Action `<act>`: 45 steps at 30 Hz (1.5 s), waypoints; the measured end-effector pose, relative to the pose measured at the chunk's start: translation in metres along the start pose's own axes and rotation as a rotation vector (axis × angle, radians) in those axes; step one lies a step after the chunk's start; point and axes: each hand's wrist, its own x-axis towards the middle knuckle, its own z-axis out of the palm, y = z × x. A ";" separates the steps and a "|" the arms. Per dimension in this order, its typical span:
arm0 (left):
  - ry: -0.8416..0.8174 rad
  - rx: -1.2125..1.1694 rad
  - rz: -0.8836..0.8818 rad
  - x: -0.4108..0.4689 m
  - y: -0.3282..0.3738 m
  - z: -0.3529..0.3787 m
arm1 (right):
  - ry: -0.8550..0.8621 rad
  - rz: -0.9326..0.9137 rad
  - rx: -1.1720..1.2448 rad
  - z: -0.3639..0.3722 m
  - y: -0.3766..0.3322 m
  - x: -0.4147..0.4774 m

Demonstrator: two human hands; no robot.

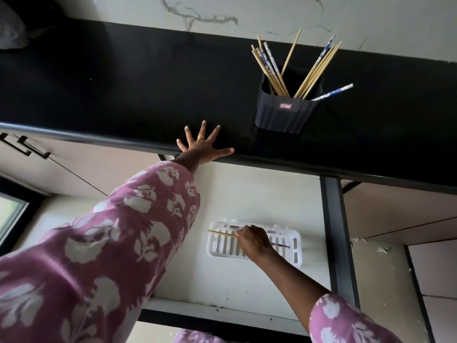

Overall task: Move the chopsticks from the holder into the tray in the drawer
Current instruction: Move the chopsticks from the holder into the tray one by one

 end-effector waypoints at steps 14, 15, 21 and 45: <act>0.027 0.058 -0.008 0.013 -0.004 0.005 | -0.003 -0.019 -0.035 0.025 0.014 0.013; 0.020 0.056 -0.011 0.014 -0.004 0.005 | 0.007 -0.030 -0.034 0.026 0.014 0.013; 0.009 0.045 -0.011 0.015 -0.004 0.005 | 0.010 -0.077 -0.095 0.024 0.009 0.015; -0.027 -0.024 -0.020 0.005 0.002 -0.004 | 1.266 -0.055 -0.046 -0.252 0.074 0.052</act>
